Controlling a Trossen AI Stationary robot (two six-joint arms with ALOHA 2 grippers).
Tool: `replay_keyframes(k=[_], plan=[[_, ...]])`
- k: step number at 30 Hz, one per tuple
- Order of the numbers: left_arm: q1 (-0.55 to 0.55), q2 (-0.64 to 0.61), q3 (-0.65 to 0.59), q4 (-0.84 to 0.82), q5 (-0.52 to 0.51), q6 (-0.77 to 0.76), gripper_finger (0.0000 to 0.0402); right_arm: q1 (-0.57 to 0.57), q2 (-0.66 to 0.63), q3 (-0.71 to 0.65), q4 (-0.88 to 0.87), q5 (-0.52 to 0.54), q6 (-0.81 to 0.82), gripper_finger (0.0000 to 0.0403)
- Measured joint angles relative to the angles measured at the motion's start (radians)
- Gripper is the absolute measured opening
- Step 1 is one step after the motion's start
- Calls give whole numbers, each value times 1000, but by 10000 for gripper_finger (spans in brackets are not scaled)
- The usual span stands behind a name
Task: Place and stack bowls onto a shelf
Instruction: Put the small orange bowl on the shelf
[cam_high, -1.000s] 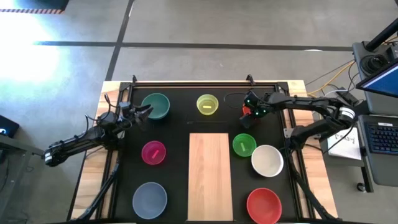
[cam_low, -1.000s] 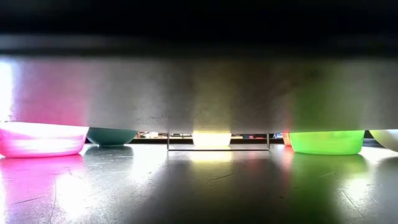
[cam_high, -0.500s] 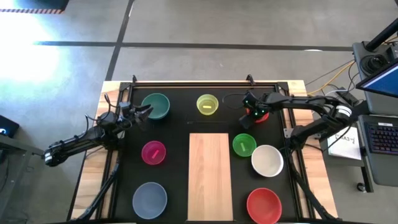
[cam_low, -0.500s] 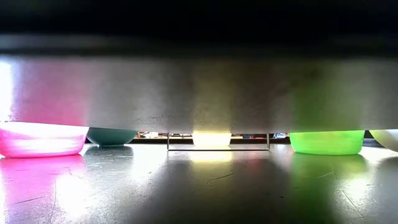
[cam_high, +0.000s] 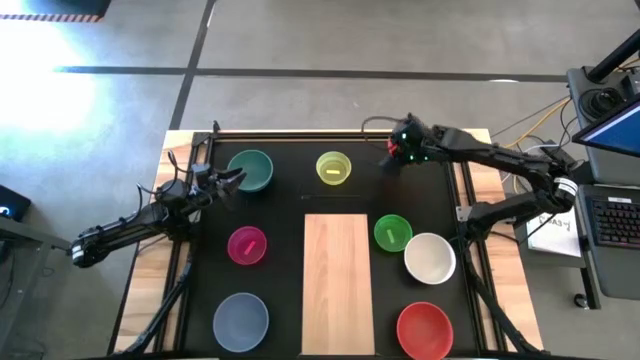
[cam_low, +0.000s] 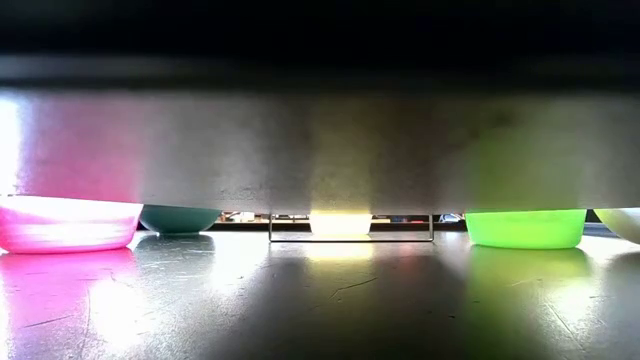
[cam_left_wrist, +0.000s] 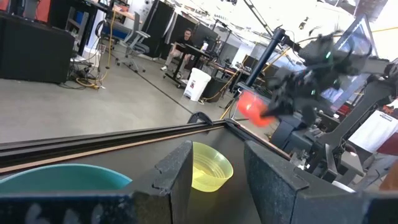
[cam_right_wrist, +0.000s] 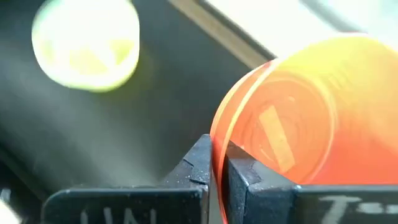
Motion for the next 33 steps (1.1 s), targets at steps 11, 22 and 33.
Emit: replay_keyframes(k=[11, 22, 33], plan=[[0, 0, 0, 0, 0, 0, 126, 155, 3, 231, 178, -207, -90, 8], [0, 0, 0, 0, 0, 0, 126, 506, 7, 228, 210, -328, -154, 8], [0, 0, 0, 0, 0, 0, 126, 838, 7, 156, 260, -328, -306, 8]])
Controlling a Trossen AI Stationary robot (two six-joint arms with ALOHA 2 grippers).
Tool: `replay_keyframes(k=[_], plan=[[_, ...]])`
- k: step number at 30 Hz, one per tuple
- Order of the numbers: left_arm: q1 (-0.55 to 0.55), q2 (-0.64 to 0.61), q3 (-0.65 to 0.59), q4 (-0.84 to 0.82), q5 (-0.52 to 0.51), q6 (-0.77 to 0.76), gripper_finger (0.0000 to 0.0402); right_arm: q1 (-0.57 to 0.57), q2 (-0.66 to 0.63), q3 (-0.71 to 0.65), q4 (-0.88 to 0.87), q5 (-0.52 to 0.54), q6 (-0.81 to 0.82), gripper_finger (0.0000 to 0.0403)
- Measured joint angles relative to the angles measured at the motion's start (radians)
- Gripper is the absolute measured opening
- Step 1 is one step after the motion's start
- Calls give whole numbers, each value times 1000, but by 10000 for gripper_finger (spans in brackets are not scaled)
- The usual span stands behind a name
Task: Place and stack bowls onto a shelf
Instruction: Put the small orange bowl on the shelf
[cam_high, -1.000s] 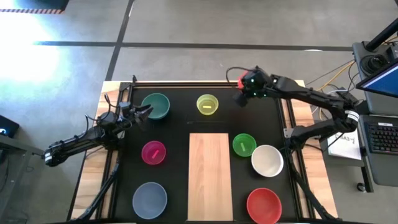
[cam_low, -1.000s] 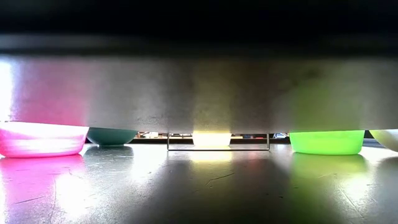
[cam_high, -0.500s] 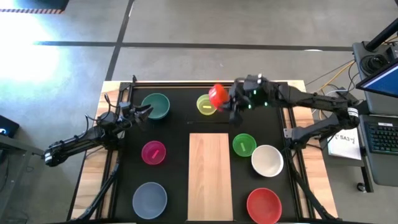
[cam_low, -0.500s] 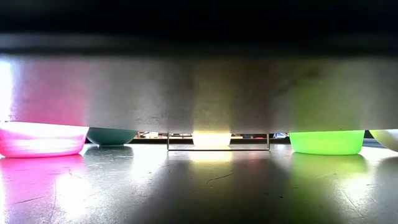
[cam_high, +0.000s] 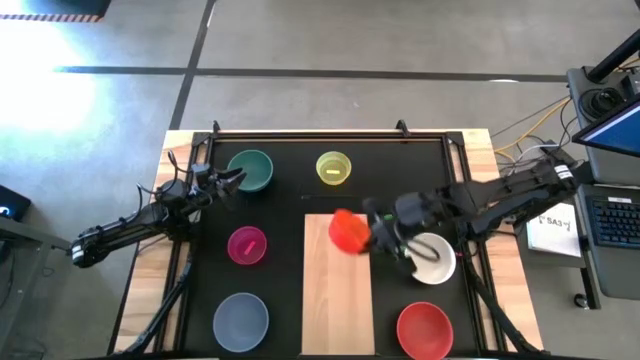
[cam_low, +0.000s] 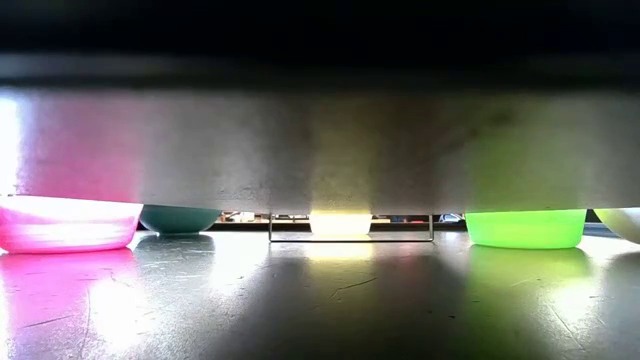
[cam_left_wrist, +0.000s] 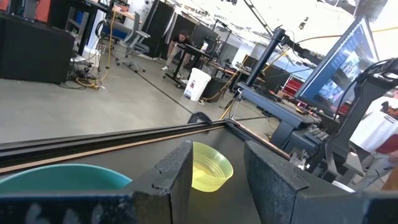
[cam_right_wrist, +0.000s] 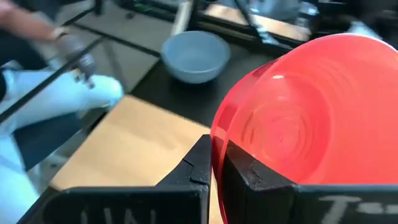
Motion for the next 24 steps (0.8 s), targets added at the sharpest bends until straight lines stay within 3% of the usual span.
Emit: replay_keyframes(k=[6, 14, 24], plan=[[0, 0, 0, 0, 0, 0, 126, 102, 0, -114, 145, 0, -13, 8], [0, 0, 0, 0, 0, 0, 126, 151, 0, -308, 421, 0, 17, 8], [0, 0, 0, 0, 0, 0, 126, 178, 47, -372, 593, 1, 144, 8]])
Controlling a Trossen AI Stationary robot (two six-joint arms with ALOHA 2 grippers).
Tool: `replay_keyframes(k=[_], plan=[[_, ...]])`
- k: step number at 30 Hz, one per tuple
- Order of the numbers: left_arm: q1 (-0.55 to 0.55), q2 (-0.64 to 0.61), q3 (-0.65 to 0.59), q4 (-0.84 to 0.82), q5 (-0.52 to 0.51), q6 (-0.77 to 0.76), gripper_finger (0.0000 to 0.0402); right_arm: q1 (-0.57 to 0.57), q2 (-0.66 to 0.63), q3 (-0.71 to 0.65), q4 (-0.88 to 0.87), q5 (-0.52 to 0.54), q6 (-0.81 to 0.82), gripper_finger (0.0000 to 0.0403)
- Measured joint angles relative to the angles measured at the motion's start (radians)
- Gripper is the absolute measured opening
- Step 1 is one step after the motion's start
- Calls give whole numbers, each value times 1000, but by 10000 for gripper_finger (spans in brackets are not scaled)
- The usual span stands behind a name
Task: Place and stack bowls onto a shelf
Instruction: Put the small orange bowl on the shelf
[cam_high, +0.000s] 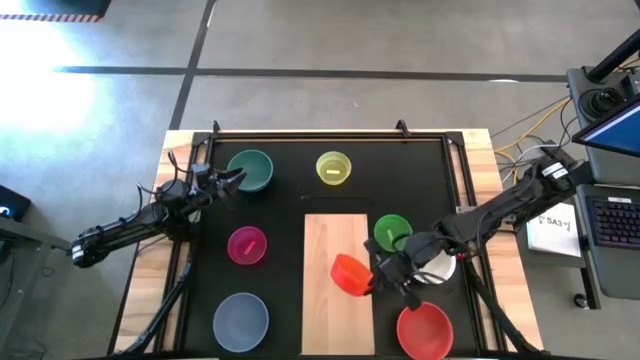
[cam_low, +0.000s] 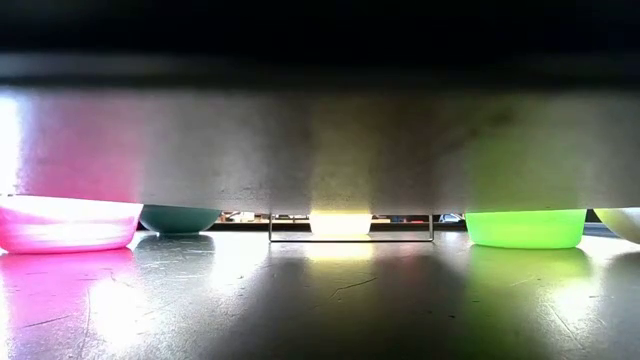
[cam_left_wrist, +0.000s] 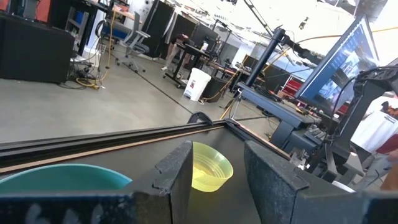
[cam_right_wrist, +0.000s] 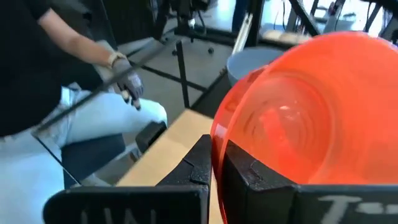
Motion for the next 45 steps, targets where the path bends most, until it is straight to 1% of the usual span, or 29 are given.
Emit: replay_keyframes(k=[3, 8, 11, 18, 21, 24, 32, 37, 45], plan=[[0, 0, 0, 1, 0, 0, 126, 1, 67, 31, -27, 1, 5, 8], [0, 0, 0, 0, 0, 0, 126, 0, 159, 151, -183, 2, 15, 8], [0, 0, 0, 1, 0, 0, 126, 0, 215, 246, -283, 2, 15, 8], [0, 0, 0, 0, 0, 0, 126, 3, 369, 505, -591, 2, 22, 8], [0, 0, 0, 0, 0, 0, 126, 11, 437, 597, -682, 2, -5, 8], [0, 0, 0, 0, 0, 0, 126, 18, 489, 662, -736, 1, -21, 8], [0, 2, 0, 1, 0, 0, 126, 56, 556, 731, -768, 2, -25, 8], [0, 2, 0, 0, 0, 0, 126, 97, 574, 742, -783, 0, -27, 8], [0, 3, 0, 0, 0, 0, 126, 151, 590, 741, -758, 0, -30, 8]])
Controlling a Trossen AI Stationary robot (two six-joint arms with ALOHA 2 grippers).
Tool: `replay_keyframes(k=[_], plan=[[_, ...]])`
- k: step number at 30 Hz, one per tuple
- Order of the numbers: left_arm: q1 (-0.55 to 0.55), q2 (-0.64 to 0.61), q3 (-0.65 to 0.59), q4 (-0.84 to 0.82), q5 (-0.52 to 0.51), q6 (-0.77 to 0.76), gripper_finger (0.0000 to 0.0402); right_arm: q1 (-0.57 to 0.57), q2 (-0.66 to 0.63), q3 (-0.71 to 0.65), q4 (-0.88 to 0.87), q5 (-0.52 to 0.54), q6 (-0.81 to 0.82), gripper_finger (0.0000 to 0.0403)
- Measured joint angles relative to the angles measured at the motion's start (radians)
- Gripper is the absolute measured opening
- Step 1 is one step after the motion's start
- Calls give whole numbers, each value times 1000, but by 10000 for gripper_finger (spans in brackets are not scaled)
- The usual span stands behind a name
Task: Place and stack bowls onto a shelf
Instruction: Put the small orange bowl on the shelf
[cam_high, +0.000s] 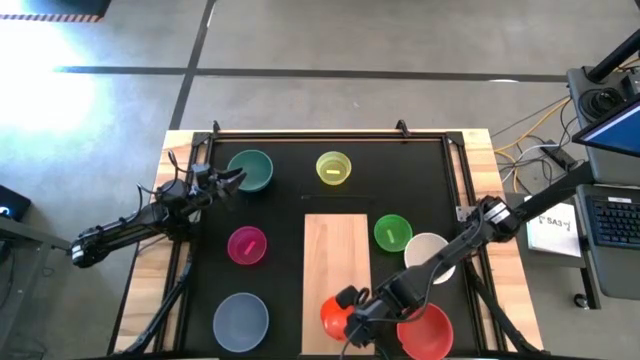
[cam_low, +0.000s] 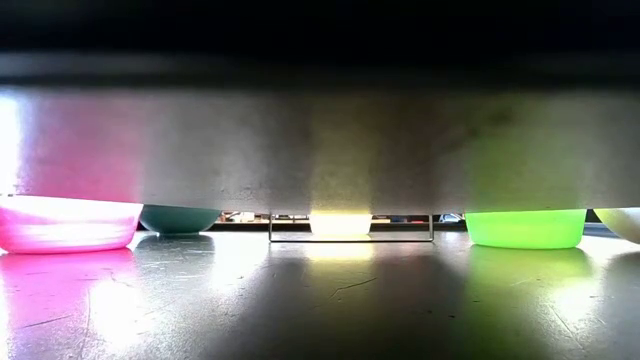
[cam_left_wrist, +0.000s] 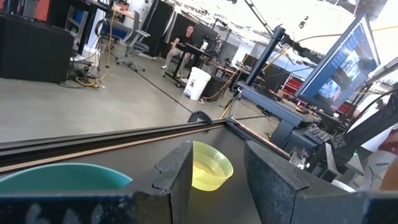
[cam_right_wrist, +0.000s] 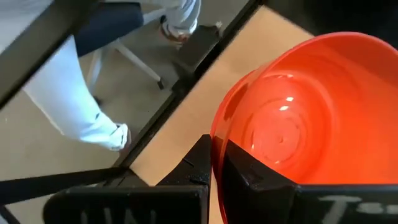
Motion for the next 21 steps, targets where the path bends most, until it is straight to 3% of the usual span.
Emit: replay_keyframes(k=[21], plan=[[0, 0, 0, -1, 0, 0, 126, 6, 41, -8, 74, 5, -6, 9]])
